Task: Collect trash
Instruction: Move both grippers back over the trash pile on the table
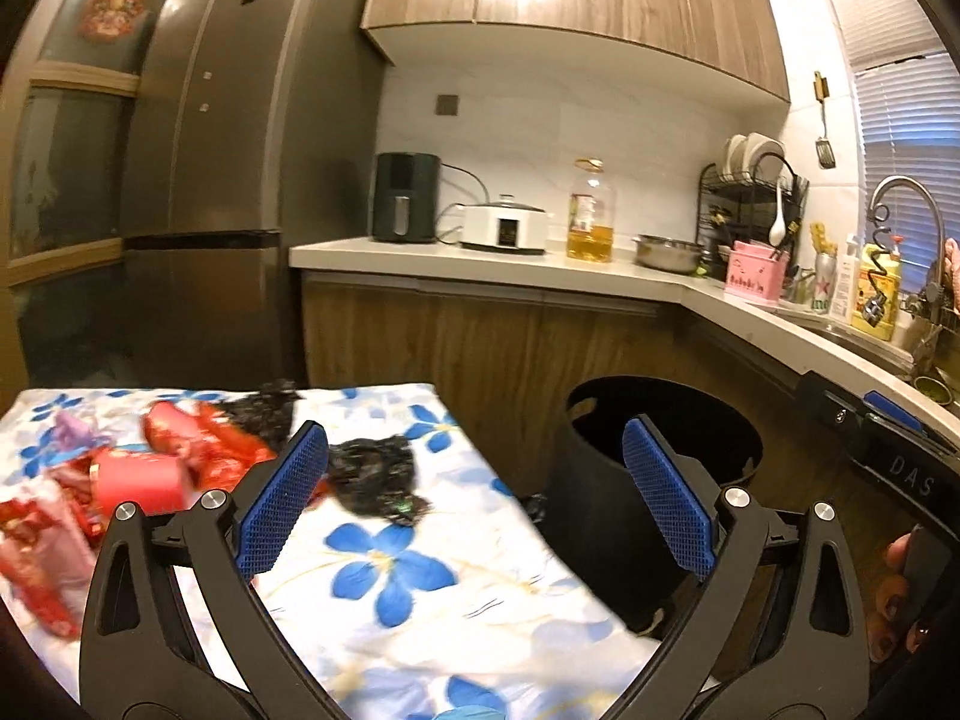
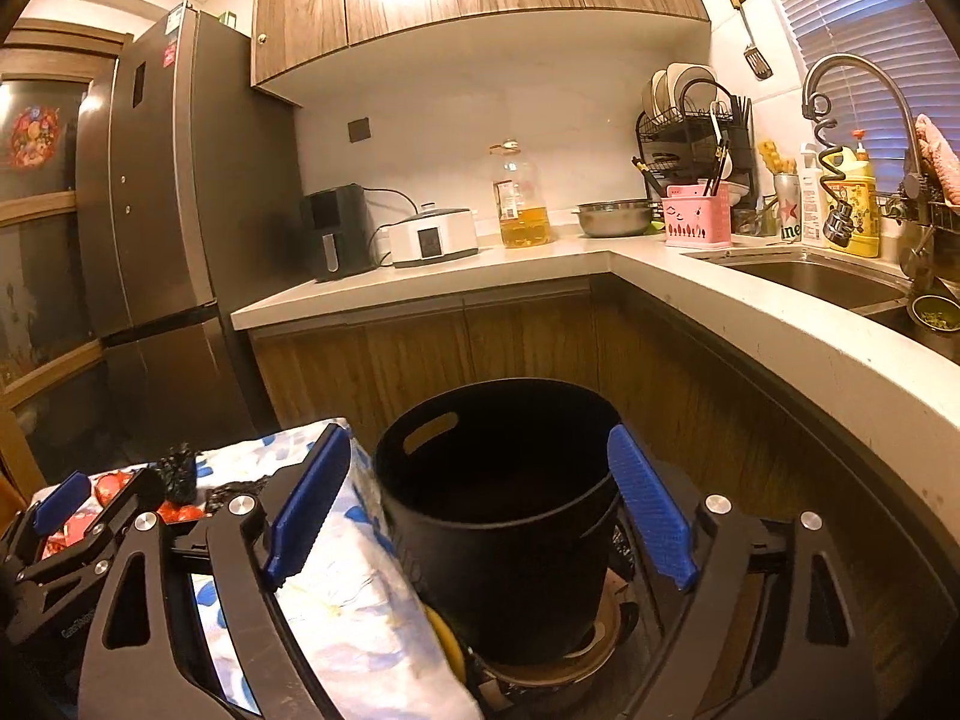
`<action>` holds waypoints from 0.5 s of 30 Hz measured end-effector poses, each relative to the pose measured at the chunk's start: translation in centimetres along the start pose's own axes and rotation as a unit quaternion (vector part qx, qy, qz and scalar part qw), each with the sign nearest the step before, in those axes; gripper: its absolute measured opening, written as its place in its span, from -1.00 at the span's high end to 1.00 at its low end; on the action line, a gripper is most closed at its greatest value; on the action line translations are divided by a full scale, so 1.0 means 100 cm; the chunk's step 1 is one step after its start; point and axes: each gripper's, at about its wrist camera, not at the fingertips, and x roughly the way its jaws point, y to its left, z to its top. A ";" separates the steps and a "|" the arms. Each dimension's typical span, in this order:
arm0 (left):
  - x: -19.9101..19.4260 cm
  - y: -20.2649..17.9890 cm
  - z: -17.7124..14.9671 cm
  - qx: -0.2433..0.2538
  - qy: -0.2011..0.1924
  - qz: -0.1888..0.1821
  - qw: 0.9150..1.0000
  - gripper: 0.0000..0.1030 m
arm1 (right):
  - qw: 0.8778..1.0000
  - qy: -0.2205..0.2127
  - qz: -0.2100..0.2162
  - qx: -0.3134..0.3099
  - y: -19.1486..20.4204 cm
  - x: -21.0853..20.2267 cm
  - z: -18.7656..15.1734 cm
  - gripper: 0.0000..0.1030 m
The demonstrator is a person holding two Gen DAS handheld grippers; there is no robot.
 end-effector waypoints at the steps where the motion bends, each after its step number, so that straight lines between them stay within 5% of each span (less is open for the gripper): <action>1: -0.005 0.004 -0.001 0.000 -0.001 0.006 1.000 -0.89 | 1.000 0.000 0.002 0.000 0.003 -0.002 -0.002 -0.65; 15: -0.074 0.088 -0.022 -0.033 -0.011 0.108 0.994 -0.89 | 0.998 0.019 0.057 -0.014 0.063 -0.024 -0.032 -0.65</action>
